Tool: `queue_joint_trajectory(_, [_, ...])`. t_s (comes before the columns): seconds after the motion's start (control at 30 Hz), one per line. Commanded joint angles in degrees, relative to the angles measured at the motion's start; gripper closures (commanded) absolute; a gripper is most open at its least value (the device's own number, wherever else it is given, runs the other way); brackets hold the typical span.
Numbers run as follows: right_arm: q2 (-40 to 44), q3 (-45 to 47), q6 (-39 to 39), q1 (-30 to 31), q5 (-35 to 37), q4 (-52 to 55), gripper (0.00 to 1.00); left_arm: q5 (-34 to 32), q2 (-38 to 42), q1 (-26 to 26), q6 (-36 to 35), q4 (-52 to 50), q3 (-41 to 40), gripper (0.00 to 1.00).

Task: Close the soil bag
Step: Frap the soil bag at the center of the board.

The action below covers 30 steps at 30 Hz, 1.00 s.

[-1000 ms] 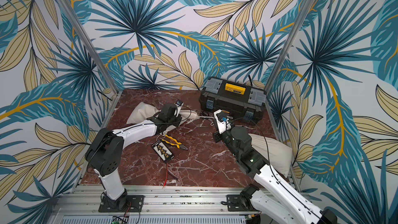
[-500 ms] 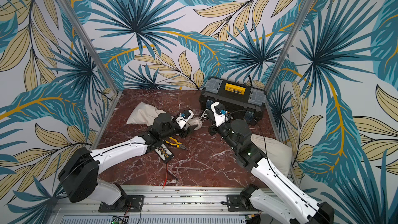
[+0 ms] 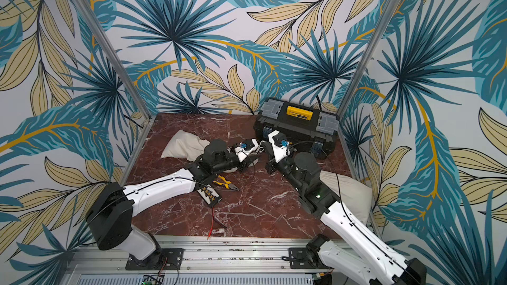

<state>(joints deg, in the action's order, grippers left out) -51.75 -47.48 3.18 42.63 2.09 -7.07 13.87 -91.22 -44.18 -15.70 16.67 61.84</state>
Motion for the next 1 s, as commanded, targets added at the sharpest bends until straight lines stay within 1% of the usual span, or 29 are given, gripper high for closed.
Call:
queue_joint_trajectory(0.0, [3.09, -1.12, -0.13, -0.26, 1.78, 0.79, 1.0, -9.01, -2.77, -0.08, -0.77, -2.97, 0.62, 0.78])
queue_joint_trajectory(0.1, [6.54, -1.46, 0.31, -0.27, 3.67, 1.77, 1.0, -18.59, -5.88, -0.68, 0.99, -4.2, -0.85, 0.9])
queue_joint_trajectory(0.17, [8.77, -2.14, 0.61, -0.27, 4.93, 3.15, 1.0, -24.79, -7.95, -0.98, 3.21, -3.33, -2.33, 0.93])
queue_joint_trajectory(0.2, [10.2, -2.62, 0.79, -0.3, 5.77, 3.77, 1.0, -27.21, -8.58, -1.06, 4.73, -2.9, -2.96, 0.92])
queue_joint_trajectory(0.27, [12.72, -3.52, 1.3, -0.3, 7.21, 4.98, 1.0, -31.36, -10.57, -0.99, 6.52, -2.87, -3.13, 0.82])
queue_joint_trajectory(0.3, [14.21, -3.9, 1.46, -0.28, 7.83, 5.5, 1.0, -33.24, -11.76, -0.83, 7.78, -4.39, -2.23, 0.8])
queue_joint_trajectory(0.37, [17.37, -4.43, 1.71, -0.33, 9.54, 6.42, 1.0, -35.68, -13.76, -0.37, 10.36, -7.93, -0.28, 0.82])
queue_joint_trajectory(0.47, [21.87, -4.36, 2.03, -0.29, 12.19, 7.19, 1.0, -36.47, -15.61, 1.29, 14.83, -11.53, 1.8, 0.82])
queue_joint_trajectory(0.63, [27.86, -4.4, 2.25, -0.31, 16.07, 10.18, 1.0, -34.24, -17.36, 5.21, 20.32, -14.91, 2.96, 0.82])
queue_joint_trajectory(0.7, [29.11, -4.24, 2.22, -0.26, 17.22, 10.56, 1.0, -33.03, -18.47, 6.45, 21.65, -16.45, 3.77, 0.82])
queue_joint_trajectory(0.77, [29.86, -4.09, 2.39, -0.27, 17.96, 10.85, 1.0, -31.91, -19.6, 7.57, 22.89, -18.19, 4.7, 0.79])
queue_joint_trajectory(0.87, [30.23, -3.98, 2.48, -0.32, 18.63, 11.61, 1.0, -29.95, -20.9, 9.09, 24.57, -20.34, 5.75, 0.78])
queue_joint_trajectory(0.97, [30.92, -3.4, 2.46, -0.27, 19.43, 11.2, 1.0, -28.38, -21.59, 10.32, 25.67, -20.35, 5.67, 0.75])
